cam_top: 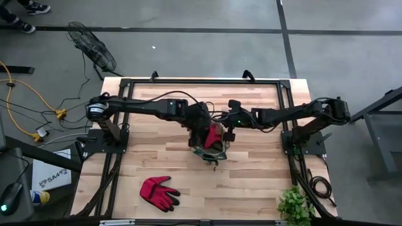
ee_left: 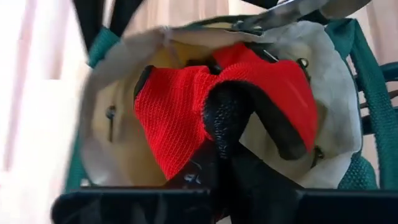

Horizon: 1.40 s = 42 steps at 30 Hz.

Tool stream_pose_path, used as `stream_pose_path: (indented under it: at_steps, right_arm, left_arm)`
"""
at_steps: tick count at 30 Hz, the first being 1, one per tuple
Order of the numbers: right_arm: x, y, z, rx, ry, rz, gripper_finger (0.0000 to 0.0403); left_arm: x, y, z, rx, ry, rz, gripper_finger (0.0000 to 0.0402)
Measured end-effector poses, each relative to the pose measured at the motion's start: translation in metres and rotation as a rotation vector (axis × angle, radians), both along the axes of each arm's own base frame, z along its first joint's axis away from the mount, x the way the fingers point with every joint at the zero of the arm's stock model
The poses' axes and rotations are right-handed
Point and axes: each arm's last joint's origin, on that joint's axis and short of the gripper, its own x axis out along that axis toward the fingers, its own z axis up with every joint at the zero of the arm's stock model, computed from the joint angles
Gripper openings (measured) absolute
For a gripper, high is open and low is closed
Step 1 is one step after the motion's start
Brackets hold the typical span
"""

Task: Pick & Place Garden tools in Gardening bag
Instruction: Put the red glove into the gardening bag

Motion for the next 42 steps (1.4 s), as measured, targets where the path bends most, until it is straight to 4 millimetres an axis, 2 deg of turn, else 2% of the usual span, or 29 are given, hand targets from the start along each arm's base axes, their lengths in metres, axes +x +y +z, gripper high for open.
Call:
stream_pose_path:
  at_steps: [5, 16, 26, 30, 36, 42]
  right_arm:
    - [0.0, 0.0, 0.0, -0.007, 0.001, -0.009, 0.0004]
    - [-0.001, -0.001, -0.001, -0.005, 0.004, -0.017, 0.0004]
    - [0.0, 0.0, -0.001, -0.001, 0.0, -0.019, 0.0004]
    - [0.0, 0.0, 0.0, 0.007, -0.007, -0.026, 0.0004]
    - [0.0, 0.0, 0.0, 0.019, -0.011, -0.033, 0.0004]
    - [0.0, 0.0, 0.0, 0.02, -0.007, -0.033, 0.0004]
  left_arm:
    - [0.006, 0.0, -0.016, -0.077, 0.066, 0.025, 0.0]
    - [0.018, 0.0, -0.048, -0.194, 0.173, 0.205, 0.0002]
    - [0.019, 0.003, -0.046, -0.181, 0.156, 0.304, 0.0037]
    - [0.015, 0.005, -0.038, -0.176, 0.134, 0.308, 0.0076]
    - [0.006, 0.005, -0.018, -0.16, 0.079, 0.284, 0.0174]
    - [0.003, 0.004, -0.014, -0.161, 0.085, 0.281, 0.0259]
